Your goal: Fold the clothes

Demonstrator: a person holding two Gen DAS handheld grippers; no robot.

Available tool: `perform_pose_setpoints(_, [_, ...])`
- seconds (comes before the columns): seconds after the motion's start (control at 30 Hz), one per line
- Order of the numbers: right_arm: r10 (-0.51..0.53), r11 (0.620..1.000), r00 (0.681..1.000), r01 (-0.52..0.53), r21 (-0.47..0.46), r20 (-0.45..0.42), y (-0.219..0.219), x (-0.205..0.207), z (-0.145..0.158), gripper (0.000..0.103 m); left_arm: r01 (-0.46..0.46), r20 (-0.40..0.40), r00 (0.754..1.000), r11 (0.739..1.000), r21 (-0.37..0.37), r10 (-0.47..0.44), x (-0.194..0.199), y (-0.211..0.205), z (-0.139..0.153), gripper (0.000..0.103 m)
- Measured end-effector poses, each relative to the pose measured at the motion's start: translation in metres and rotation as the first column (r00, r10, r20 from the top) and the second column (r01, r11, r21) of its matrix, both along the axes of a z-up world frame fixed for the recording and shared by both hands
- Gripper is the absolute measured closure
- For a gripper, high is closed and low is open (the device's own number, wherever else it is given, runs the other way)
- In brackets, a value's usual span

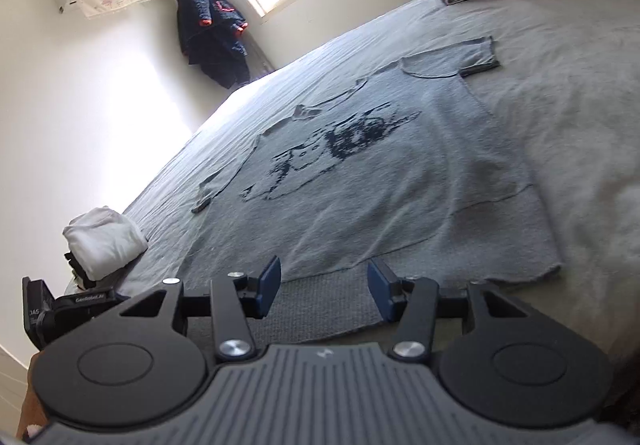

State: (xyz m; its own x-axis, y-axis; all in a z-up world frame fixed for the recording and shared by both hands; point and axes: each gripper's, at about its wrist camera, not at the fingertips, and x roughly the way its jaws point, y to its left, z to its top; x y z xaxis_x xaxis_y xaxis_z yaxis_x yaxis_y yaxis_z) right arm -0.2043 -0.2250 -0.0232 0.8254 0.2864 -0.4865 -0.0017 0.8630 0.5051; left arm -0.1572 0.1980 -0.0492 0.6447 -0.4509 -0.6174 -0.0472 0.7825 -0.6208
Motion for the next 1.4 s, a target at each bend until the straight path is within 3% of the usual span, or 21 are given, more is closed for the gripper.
perform_pose_setpoints(0.1, [-0.202,0.977,0.979,0.199,-0.083,-0.035,-0.032,-0.009,-0.008,0.05,0.046,0.011,0.999,0.997,0.062,-0.047,-0.006,-0.01,0.001,0.063])
perform_pose_setpoints(0.17, [-0.275,0.959,0.959,0.269,-0.086,-0.067,-0.049,-0.01,-0.019,0.05,0.052,0.016,0.998,0.994,0.1,-0.054,-0.007,-0.015,0.002,0.067])
perform_pose_setpoints(0.2, [-0.278,0.959,0.957,0.273,-0.069,-0.08,-0.054,-0.009,-0.024,0.05,0.044,0.013,0.999,0.991,0.123,-0.046,-0.007,-0.016,0.002,0.08])
perform_pose_setpoints(0.23, [-0.271,0.962,0.959,0.266,-0.068,-0.082,-0.054,-0.006,-0.028,0.057,0.033,0.008,0.999,0.989,0.147,-0.035,-0.007,-0.016,0.001,0.092])
perform_pose_setpoints(0.27, [-0.263,0.964,0.961,0.258,-0.07,-0.083,-0.053,-0.004,-0.032,0.076,0.023,0.003,1.0,0.985,0.171,-0.023,-0.008,-0.016,0.001,0.097])
perform_pose_setpoints(0.33, [-0.239,0.968,0.966,0.23,-0.099,-0.097,-0.047,0.001,-0.038,0.097,0.001,0.008,1.0,0.983,0.182,-0.002,-0.012,-0.015,0.006,0.098])
perform_pose_setpoints(0.47, [-0.273,0.96,0.96,0.267,-0.081,-0.064,-0.052,-0.014,-0.019,0.099,-0.038,0.037,0.999,0.983,0.179,0.032,-0.024,-0.01,0.021,0.099])
perform_pose_setpoints(0.6, [-0.287,0.949,0.957,0.278,-0.147,-0.041,-0.053,-0.019,-0.002,0.1,-0.037,0.01,0.999,0.972,0.234,0.035,-0.026,-0.011,0.019,0.099])
perform_pose_setpoints(0.77, [-0.29,0.925,0.95,0.247,-0.287,-0.116,-0.04,-0.003,-0.032,0.1,-0.009,-0.013,1.0,0.943,0.333,0.014,-0.021,-0.023,0.007,0.098])
perform_pose_setpoints(0.87, [-0.276,0.914,0.956,0.229,-0.337,-0.101,-0.033,-0.004,-0.028,0.098,0.015,-0.011,1.0,0.941,0.339,-0.011,-0.021,-0.022,0.012,0.096])
perform_pose_setpoints(0.93, [-0.267,0.916,0.959,0.224,-0.333,-0.09,-0.033,-0.004,-0.022,0.094,0.021,-0.013,1.0,0.952,0.305,-0.018,-0.021,-0.017,0.017,0.093])
perform_pose_setpoints(0.97, [-0.258,0.922,0.962,0.22,-0.319,-0.084,-0.034,-0.004,-0.019,0.088,0.02,-0.012,1.0,0.956,0.293,-0.018,-0.021,-0.016,0.02,0.086])
perform_pose_setpoints(1.0, [-0.249,0.928,0.965,0.215,-0.304,-0.077,-0.036,-0.005,-0.016,0.086,0.018,-0.006,1.0,0.957,0.288,-0.017,-0.021,-0.015,0.024,0.073])
perform_pose_setpoints(1.07, [-0.23,0.937,0.971,0.202,-0.286,-0.069,-0.038,-0.001,-0.011,0.068,0.01,0.034,0.999,0.951,0.311,-0.021,-0.02,-0.019,0.034,0.059])
perform_pose_setpoints(1.2, [-0.2,0.958,0.977,0.18,-0.223,-0.072,-0.05,0.027,-0.002,0.063,0.02,0.092,0.994,0.931,0.365,-0.057,-0.006,-0.03,0.05,0.053])
perform_pose_setpoints(1.4, [-0.18,0.981,0.976,0.169,-0.096,-0.124,-0.084,0.096,-0.007,0.063,0.093,0.163,0.974,0.937,0.337,-0.155,0.022,-0.065,0.057,0.049])
